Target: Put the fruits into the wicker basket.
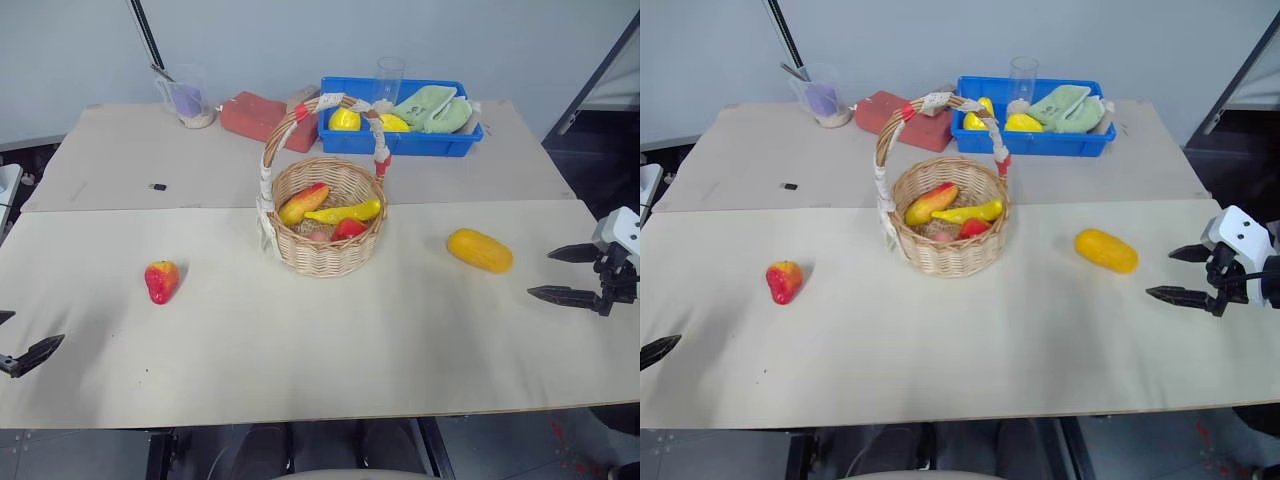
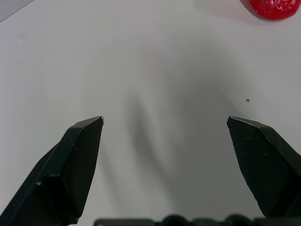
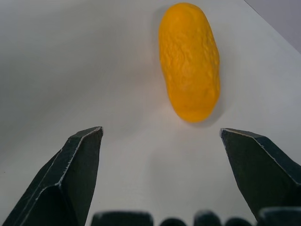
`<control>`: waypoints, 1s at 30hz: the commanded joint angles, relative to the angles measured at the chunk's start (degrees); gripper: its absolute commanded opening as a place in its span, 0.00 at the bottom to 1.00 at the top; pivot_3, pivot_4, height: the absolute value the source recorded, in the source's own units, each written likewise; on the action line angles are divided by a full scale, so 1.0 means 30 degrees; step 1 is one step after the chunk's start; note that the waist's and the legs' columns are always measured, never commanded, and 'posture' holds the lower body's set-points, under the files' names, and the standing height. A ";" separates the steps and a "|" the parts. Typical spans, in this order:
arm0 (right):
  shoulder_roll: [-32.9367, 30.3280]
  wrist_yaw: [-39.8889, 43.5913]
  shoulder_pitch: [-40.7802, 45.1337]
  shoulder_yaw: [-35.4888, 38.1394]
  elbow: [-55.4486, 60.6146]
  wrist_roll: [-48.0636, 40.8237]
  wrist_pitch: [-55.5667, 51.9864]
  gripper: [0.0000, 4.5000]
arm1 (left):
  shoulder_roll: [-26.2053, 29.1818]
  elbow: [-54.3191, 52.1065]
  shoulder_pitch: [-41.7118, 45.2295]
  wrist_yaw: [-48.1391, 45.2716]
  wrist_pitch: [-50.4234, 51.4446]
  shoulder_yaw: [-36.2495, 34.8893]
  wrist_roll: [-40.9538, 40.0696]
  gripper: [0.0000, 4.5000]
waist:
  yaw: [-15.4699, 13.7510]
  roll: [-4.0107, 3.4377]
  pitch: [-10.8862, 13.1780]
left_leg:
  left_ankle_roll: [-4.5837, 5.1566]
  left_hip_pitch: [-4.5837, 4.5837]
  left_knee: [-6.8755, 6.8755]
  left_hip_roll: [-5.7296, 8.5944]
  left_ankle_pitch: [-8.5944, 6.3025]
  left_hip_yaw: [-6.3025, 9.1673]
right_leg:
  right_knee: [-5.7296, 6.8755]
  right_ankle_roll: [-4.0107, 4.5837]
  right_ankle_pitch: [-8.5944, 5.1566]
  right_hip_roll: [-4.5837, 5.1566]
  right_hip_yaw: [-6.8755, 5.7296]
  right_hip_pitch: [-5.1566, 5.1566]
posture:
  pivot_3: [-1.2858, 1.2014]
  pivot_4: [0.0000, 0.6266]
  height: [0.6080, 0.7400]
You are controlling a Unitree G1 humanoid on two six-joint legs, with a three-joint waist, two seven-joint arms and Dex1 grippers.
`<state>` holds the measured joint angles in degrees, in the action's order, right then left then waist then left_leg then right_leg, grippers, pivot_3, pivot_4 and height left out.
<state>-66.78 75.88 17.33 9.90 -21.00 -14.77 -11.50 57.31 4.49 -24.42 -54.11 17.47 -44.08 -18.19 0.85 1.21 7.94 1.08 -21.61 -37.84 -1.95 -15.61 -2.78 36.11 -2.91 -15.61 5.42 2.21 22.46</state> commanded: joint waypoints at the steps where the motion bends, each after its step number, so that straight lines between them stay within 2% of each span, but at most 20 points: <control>1: -0.0107 0.0037 0.0207 0.0462 0.0243 -0.0206 0.0103 0.98 | 0.0015 -0.0394 0.0162 -0.0056 0.0145 -0.0772 -0.0184 1.00 | -0.0002 0.0000 0.0000 | 0.0000 0.0000 0.0000 0.0000 0.0000 0.0000 | 0.0000 0.0000 0.0000 0.0000 0.0000 0.0000 | 0.52 0.24 1.00; 13: 0.0206 -0.0155 0.0345 0.0551 0.0152 -0.0252 0.0166 0.98 | -0.0322 -0.0235 0.0571 -0.1373 -0.1136 -0.1200 -0.0518 1.00 | 0.0001 0.0000 0.0000 | -0.0002 0.0000 0.0000 0.0001 -0.0001 -0.0004 | 0.0000 0.0000 0.0000 0.0007 -0.0001 0.0001 | 0.52 0.24 1.00; 17: 0.0417 -0.0222 0.0500 0.0455 0.0141 -0.0266 0.0216 0.98 | -0.0478 -0.0061 0.1381 -0.1176 -0.0197 -0.1630 -0.1342 1.00 | -0.0021 0.0001 -0.0001 | -0.0003 0.0000 0.0000 0.0000 -0.0001 -0.0005 | 0.0003 -0.0001 0.0001 0.0008 -0.0003 0.0000 | 0.52 0.24 1.00; 20: 0.0568 -0.0124 0.0551 0.0528 0.0616 -0.0507 -0.0084 0.98 | -0.1143 -0.1182 0.1742 -0.0521 0.0999 -0.1237 -0.1947 1.00 | -0.0003 -0.0005 -0.0002 | -0.0002 0.0003 -0.0001 0.0005 -0.0001 -0.0007 | 0.0007 -0.0003 0.0001 0.0008 -0.0001 -0.0004 | 0.52 0.24 1.00; 24: 0.0562 0.0416 0.0071 0.0868 0.2667 -0.1573 -0.1340 0.98 | -0.2414 -0.3127 0.2819 0.1082 0.3393 -0.0162 -0.3031 1.00 | -0.0030 -0.0004 -0.0003 | -0.0001 0.0003 -0.0001 0.0006 -0.0002 -0.0014 | 0.0020 -0.0007 0.0004 0.0007 0.0000 -0.0005 | 0.52 0.24 1.00; 30: 0.0161 0.1221 -0.0076 0.1431 0.8667 -0.5278 -0.5560 0.98 | -0.4022 -0.5295 0.4822 0.3430 0.6105 0.1848 -0.4128 1.00 | -0.0051 -0.0001 -0.0004 | -0.0001 0.0008 -0.0006 0.0001 0.0000 0.0011 | 0.0038 -0.0015 0.0008 -0.0013 0.0001 -0.0018 | 0.52 0.24 1.00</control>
<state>-64.64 78.82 16.41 11.69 -0.07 -26.65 -24.69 45.42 -9.46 -10.90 -46.05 34.23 -39.15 -29.64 0.70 1.21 7.93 1.08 -21.59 -37.85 -1.95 -15.61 -2.74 36.23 -2.96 -15.58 5.37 2.21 22.40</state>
